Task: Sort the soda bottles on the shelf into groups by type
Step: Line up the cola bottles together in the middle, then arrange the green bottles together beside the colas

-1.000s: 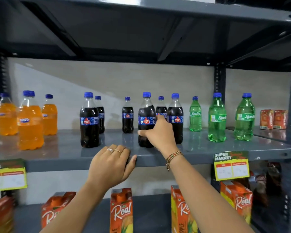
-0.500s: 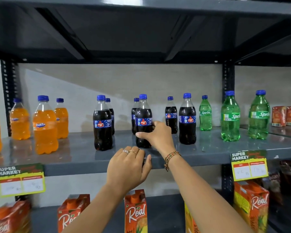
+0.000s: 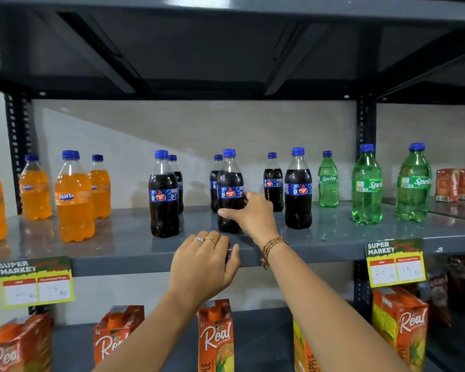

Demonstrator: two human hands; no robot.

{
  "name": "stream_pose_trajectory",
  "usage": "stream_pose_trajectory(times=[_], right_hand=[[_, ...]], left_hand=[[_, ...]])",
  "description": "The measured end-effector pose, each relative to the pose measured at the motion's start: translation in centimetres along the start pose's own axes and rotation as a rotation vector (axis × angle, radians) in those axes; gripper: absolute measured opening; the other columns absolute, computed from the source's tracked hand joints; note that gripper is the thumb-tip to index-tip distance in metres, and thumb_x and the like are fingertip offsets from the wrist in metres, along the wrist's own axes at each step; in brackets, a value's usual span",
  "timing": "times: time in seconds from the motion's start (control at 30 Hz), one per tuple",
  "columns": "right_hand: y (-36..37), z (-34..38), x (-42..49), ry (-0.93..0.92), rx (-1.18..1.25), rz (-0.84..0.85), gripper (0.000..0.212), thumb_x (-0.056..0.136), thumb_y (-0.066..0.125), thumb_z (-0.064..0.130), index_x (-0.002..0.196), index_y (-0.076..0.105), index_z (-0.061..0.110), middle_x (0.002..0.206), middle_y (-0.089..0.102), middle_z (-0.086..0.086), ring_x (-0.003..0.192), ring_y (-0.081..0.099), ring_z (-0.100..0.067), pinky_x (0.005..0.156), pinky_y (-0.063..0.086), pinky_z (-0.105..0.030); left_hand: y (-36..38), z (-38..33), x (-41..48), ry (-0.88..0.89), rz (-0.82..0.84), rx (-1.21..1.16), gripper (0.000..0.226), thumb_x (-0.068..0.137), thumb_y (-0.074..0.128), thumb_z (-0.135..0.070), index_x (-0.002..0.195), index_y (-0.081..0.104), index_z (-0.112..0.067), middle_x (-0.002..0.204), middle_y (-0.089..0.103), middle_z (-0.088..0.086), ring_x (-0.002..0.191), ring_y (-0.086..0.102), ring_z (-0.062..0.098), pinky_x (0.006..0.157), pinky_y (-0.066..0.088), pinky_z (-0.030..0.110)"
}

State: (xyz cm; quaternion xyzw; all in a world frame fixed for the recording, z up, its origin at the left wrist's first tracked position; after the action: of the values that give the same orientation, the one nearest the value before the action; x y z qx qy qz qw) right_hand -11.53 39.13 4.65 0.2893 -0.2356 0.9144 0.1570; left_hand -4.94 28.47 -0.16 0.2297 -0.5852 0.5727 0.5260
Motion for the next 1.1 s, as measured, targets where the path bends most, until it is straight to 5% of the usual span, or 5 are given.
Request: stream_pose_trajectory(times=[0.27, 0.5, 0.63, 0.87, 1.1], right_hand=[[-0.3, 0.0, -0.3, 0.003, 0.061, -0.007, 0.045, 0.073, 0.076, 0.038, 0.102, 0.061, 0.006, 0.1, 0.068, -0.007, 0.086, 0.062, -0.014, 0.071, 0.05, -0.022], [-11.8, -0.9, -1.9, -0.292, 0.111, -0.538, 0.02, 0.083, 0.067, 0.022, 0.096, 0.063, 0.007, 0.089, 0.063, -0.003, 0.08, 0.058, -0.019, 0.075, 0.051, -0.032], [-19.9, -4.4, -1.6, -0.258, -0.103, -0.82, 0.025, 0.077, 0.068, 0.014, 0.1, 0.062, 0.005, 0.1, 0.06, -0.009, 0.097, 0.051, -0.027, 0.083, 0.035, -0.025], [-23.2, -11.5, 1.2, 0.264, -0.03, -0.279, 0.077, 0.08, 0.068, 0.012, 0.144, 0.025, 0.008, 0.145, 0.036, -0.012, 0.131, 0.036, -0.031, 0.103, 0.035, -0.038], [-22.5, -13.7, 2.3, 0.296, -0.112, -0.169, 0.036, 0.071, 0.074, 0.008, 0.103, 0.06, 0.001, 0.095, 0.068, -0.011, 0.092, 0.067, -0.031, 0.081, 0.056, -0.043]], left_hand=[[-0.1, 0.0, 0.3, -0.025, 0.031, 0.008, 0.04, 0.088, 0.04, -0.032, 0.066, 0.068, -0.013, 0.061, 0.067, 0.002, 0.053, 0.06, 0.017, 0.049, 0.048, 0.028], [-0.7, -3.5, 2.9, -0.117, -0.006, -0.062, 0.035, 0.084, 0.044, -0.026, 0.056, 0.058, -0.011, 0.052, 0.06, 0.005, 0.044, 0.056, 0.025, 0.043, 0.039, 0.027], [0.0, -7.7, 6.1, -0.311, -0.027, -0.419, 0.027, 0.086, 0.049, -0.029, 0.091, 0.068, -0.011, 0.087, 0.071, 0.008, 0.079, 0.066, 0.028, 0.064, 0.048, 0.033], [4.4, -10.6, 10.3, -0.709, 0.187, -0.819, 0.067, 0.071, 0.075, -0.03, 0.123, 0.039, -0.007, 0.12, 0.052, 0.015, 0.11, 0.051, 0.03, 0.082, 0.038, 0.031], [7.0, -9.2, 10.2, -0.85, 0.331, -0.903, 0.041, 0.073, 0.077, -0.025, 0.098, 0.048, -0.012, 0.103, 0.063, 0.013, 0.091, 0.06, 0.027, 0.072, 0.048, 0.035]])
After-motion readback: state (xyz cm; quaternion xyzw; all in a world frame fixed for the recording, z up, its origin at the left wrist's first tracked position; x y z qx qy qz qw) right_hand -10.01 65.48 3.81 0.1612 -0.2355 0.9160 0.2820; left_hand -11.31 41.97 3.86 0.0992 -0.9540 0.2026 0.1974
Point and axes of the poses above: each hand's wrist, its own x-axis towards the middle knuckle, its own y-axis out of the palm, z = x × y, the point moved 6 cm from there along x, towards the middle knuckle
